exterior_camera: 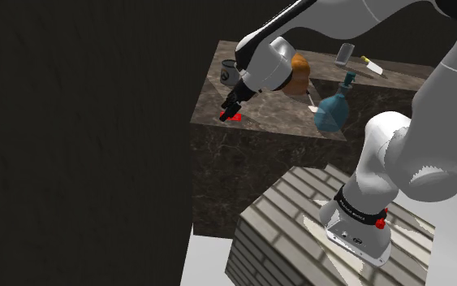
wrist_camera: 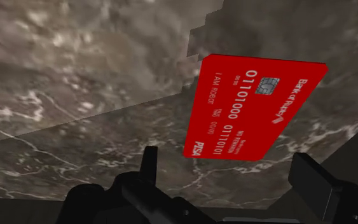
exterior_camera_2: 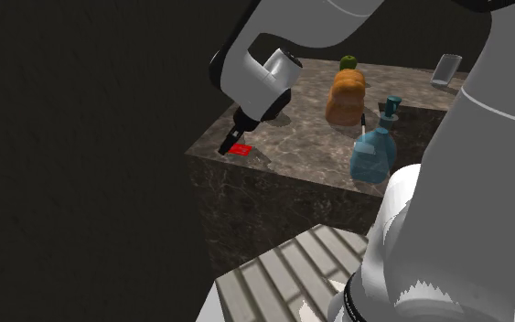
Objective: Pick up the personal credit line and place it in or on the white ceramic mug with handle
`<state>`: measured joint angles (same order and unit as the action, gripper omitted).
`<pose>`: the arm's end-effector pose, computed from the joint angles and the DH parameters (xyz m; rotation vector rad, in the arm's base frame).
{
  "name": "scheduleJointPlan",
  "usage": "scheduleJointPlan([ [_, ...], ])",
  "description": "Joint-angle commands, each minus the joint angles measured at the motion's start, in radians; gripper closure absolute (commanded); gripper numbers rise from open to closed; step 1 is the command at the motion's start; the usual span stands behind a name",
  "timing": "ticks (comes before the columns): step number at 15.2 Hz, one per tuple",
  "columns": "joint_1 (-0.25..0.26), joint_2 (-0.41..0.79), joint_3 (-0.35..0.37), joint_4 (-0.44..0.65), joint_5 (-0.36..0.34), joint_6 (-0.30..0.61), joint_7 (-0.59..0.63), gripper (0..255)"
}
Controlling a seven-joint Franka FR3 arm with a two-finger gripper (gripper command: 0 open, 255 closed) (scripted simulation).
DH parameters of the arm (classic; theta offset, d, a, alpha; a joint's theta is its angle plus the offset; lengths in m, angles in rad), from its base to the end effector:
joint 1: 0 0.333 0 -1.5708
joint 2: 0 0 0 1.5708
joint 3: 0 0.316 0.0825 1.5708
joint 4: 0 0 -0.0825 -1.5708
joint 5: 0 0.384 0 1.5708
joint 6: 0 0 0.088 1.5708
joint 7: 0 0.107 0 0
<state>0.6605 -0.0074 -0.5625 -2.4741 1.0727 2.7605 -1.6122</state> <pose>0.4839 0.0107 0.3100 -2.6299 -1.0374 -0.7918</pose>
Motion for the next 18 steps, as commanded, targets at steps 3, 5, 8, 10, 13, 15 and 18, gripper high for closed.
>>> scheduleJointPlan([
  [3, 0.0, 0.0, 0.0, 0.0, 0.0, 0.0, 0.0, 255],
  [5, 0.0, -0.006, 0.0, -0.004, -0.007, 0.002, 0.006, 255],
  [8, 0.002, -0.012, 0.002, -0.013, -0.006, 0.008, 0.005, 255],
  [10, 0.004, -0.015, 0.005, -0.015, -0.008, 0.011, 0.01, 255],
  [13, -0.004, -0.03, 0.0, -0.006, -0.066, -0.001, 0.058, 255],
  [15, -0.01, -0.059, 0.002, -0.011, -0.132, -0.004, 0.115, 255],
  [18, -0.025, -0.1, 0.01, -0.016, -0.228, -0.014, 0.2, 255],
])
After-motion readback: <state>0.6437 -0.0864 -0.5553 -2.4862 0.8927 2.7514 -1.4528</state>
